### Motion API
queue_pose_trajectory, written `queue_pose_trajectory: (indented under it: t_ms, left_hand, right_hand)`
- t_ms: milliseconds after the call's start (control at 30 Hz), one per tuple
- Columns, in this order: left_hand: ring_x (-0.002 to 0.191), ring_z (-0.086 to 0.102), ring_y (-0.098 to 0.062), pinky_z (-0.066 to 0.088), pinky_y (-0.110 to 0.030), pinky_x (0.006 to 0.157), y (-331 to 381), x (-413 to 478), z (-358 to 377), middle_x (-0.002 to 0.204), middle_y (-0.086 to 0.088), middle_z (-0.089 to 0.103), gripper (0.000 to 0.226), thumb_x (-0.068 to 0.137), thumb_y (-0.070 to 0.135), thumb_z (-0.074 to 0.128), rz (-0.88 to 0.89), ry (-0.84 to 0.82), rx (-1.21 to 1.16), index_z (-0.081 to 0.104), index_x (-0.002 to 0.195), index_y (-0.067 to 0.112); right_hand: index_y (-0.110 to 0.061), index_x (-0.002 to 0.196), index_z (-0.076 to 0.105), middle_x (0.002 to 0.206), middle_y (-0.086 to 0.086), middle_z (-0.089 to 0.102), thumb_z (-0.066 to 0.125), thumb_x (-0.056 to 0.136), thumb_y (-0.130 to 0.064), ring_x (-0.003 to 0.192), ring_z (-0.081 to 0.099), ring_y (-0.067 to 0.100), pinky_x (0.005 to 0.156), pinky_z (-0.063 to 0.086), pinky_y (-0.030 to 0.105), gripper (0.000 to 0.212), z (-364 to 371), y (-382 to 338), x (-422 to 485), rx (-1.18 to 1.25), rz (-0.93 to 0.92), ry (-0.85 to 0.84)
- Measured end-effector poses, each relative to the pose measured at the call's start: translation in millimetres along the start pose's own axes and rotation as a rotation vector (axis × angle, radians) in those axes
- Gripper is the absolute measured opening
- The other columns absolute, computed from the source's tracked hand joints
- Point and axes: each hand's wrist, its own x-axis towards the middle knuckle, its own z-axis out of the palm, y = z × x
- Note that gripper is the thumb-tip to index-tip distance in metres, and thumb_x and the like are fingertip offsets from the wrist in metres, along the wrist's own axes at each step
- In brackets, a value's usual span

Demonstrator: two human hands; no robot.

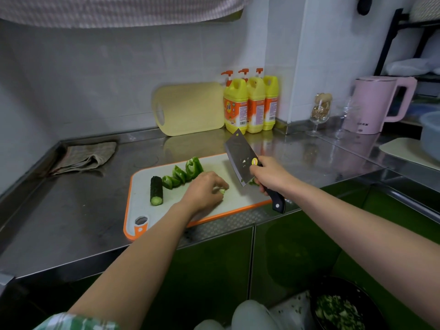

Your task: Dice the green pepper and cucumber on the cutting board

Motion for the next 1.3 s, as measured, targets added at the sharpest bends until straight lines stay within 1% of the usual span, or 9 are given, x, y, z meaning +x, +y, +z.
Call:
queue_pose_trajectory:
  t_ms: [167,333,433,600,733,833,933,1067,1300]
  left_hand:
    - [0.084,0.063,-0.021,0.041,-0.026,0.065,1.4,3.0,1.6,0.079,0.003,0.064,0.019,0.083,0.025,0.067,-0.091,0.153,0.05,0.076,0.098,0.019]
    - [0.083,0.061,-0.02,0.047,-0.032,0.071,-3.5,-7.6,0.3,0.083,0.002,0.067,0.035,0.085,0.034,0.068,-0.142,0.267,-0.022,0.067,0.117,0.018]
    - [0.075,0.063,-0.021,0.045,-0.031,0.064,10.0,-12.5,-2.2,0.078,-0.001,0.069,0.021,0.094,0.032,0.057,-0.256,0.383,-0.205,0.071,0.095,0.016]
    - [0.048,0.058,-0.018,0.043,-0.023,0.045,39.6,-17.1,-17.7,0.064,-0.007,0.066,0.045,0.099,0.045,0.046,-0.572,0.283,-0.954,0.063,0.089,0.004]
    - [0.029,0.046,-0.011,0.036,-0.019,0.038,39.7,-27.0,-21.4,0.035,-0.001,0.051,0.034,0.098,0.012,0.041,-0.681,0.366,-1.003,0.051,0.066,0.005]
    - [0.035,0.043,-0.017,0.036,-0.021,0.039,31.1,-37.9,-23.4,0.033,-0.002,0.046,0.039,0.097,0.008,0.04,-0.705,0.401,-0.948,0.049,0.059,0.004]
    - [0.032,0.041,-0.016,0.036,-0.024,0.044,26.5,-44.5,-26.1,0.031,-0.001,0.044,0.041,0.097,0.008,0.041,-0.702,0.396,-0.914,0.048,0.057,0.004]
    - [0.038,0.041,-0.021,0.035,-0.025,0.044,23.7,-46.1,-29.3,0.034,-0.003,0.045,0.04,0.097,0.011,0.042,-0.716,0.416,-0.901,0.048,0.058,0.005]
    - [0.037,0.04,-0.019,0.032,-0.024,0.043,17.4,-48.1,-35.4,0.047,-0.011,0.043,0.038,0.096,0.013,0.043,-0.727,0.451,-0.823,0.041,0.059,0.008]
  right_hand:
    - [-0.009,0.087,0.047,0.058,0.008,0.045,0.043,0.094,-0.008,0.039,0.045,0.019,0.039,0.035,0.021,0.008,-2.5,8.4,4.4,-0.076,-0.035,0.013]
    - [-0.012,0.078,0.049,0.066,0.005,0.054,0.054,0.088,-0.023,0.054,0.061,0.026,0.048,0.052,0.036,0.016,4.2,6.7,2.5,-0.338,-0.125,0.059]
    - [-0.015,0.085,0.055,0.076,0.002,0.058,0.054,0.087,-0.03,0.078,0.061,0.03,0.063,0.047,0.037,0.015,13.4,-3.0,-8.6,-0.537,-0.209,0.08]
    - [-0.017,0.109,0.06,0.099,0.01,0.067,0.056,0.089,-0.025,0.094,0.062,0.034,0.065,0.042,0.033,0.022,35.3,-12.5,-29.3,-0.734,-0.361,0.091]
    - [-0.02,0.114,0.065,0.1,0.007,0.068,0.056,0.092,-0.037,0.094,0.062,0.029,0.071,0.048,0.034,0.03,43.8,-5.5,-35.1,-0.641,-0.46,-0.037]
    - [-0.028,0.126,0.063,0.105,0.004,0.053,0.045,0.099,-0.042,0.107,0.052,0.024,0.088,0.042,0.033,0.036,40.9,-1.4,-25.9,-0.413,-0.418,-0.136]
    - [-0.041,0.141,0.046,0.146,0.005,0.028,0.03,0.103,-0.047,0.137,0.022,0.025,0.115,0.019,0.043,0.042,42.9,1.2,-20.8,-0.44,-0.4,-0.241]
    - [-0.05,0.147,0.028,0.162,-0.003,-0.003,0.009,0.089,-0.065,0.146,-0.001,0.024,0.115,0.004,0.049,0.063,54.8,1.6,-22.9,-0.592,-0.354,-0.331]
    - [-0.034,0.155,0.016,0.163,0.002,-0.011,0.011,0.104,-0.049,0.148,-0.013,0.021,0.116,-0.002,0.046,0.053,61.4,0.3,-7.6,-0.608,-0.195,-0.262]
